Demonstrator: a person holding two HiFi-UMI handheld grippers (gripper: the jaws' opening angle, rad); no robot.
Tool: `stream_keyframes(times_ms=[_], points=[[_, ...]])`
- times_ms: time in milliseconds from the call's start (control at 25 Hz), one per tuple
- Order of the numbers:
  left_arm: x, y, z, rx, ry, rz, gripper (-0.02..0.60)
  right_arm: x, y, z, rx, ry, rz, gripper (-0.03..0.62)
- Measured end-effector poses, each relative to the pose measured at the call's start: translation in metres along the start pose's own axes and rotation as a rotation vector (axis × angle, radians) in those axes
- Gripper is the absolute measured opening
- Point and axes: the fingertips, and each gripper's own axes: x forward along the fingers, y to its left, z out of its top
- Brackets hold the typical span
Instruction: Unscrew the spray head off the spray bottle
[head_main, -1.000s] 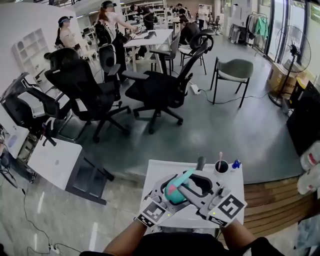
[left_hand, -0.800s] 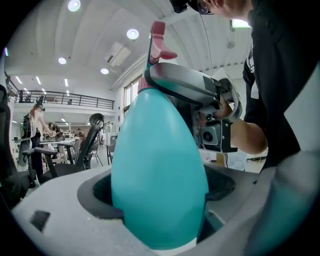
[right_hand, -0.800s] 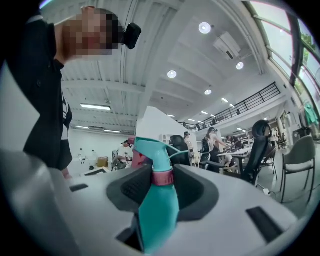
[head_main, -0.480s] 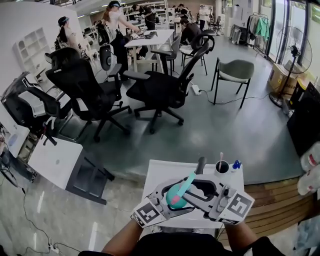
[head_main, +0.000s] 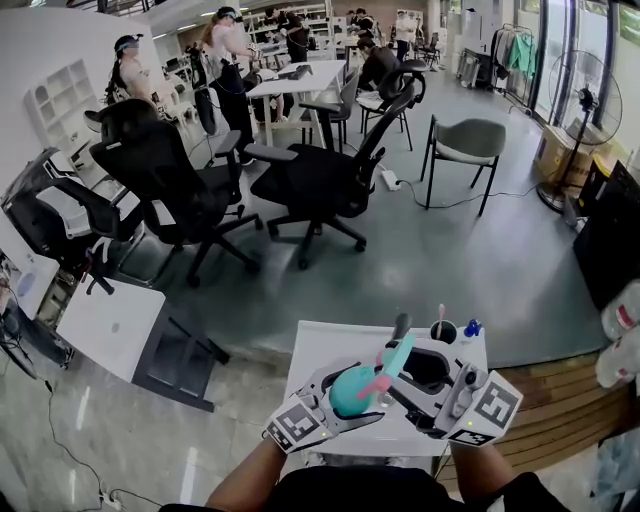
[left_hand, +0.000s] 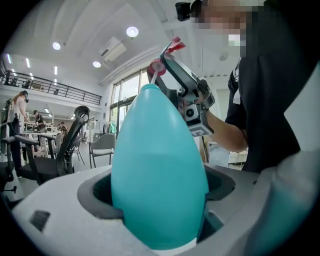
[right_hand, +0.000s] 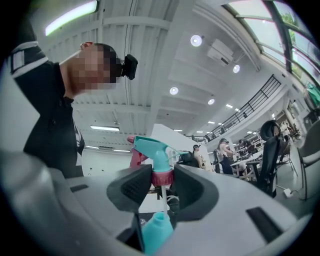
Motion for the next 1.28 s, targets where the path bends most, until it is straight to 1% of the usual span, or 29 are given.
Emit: stream_keyframes(times_ms=[80, 280, 480, 640, 920, 1040, 1160, 1280], points=[[0.0, 0.003, -0.01, -0.014, 0.02, 0.016, 0.457, -0.001, -0.004, 0.007, 0.004, -0.029, -0.019, 0.143], [0.001, 0.013, -0.036, -0.033, 0.1, 0.072, 0.456, -0.008, -0.014, 0.024, 0.016, -0.104, -0.089, 0.143], [0.0, 0.01, -0.058, -0.054, 0.151, 0.069, 0.456, -0.019, -0.024, 0.043, 0.018, -0.181, -0.159, 0.143], [-0.002, 0.01, -0.071, -0.069, 0.17, 0.075, 0.456, -0.025, -0.029, 0.051, 0.002, -0.207, -0.192, 0.143], [-0.005, 0.018, -0.082, -0.078, 0.185, 0.109, 0.456, -0.03, -0.036, 0.045, -0.074, -0.174, -0.262, 0.143], [-0.006, 0.022, -0.083, -0.082, 0.184, 0.136, 0.457, -0.031, -0.037, 0.038, -0.138, -0.133, -0.292, 0.143], [-0.008, 0.029, -0.077, -0.069, 0.176, 0.178, 0.456, -0.03, -0.037, 0.031, -0.185, -0.096, -0.311, 0.144], [-0.01, 0.039, -0.066, -0.069, 0.15, 0.231, 0.457, -0.031, -0.039, 0.023, -0.199, -0.067, -0.327, 0.144]])
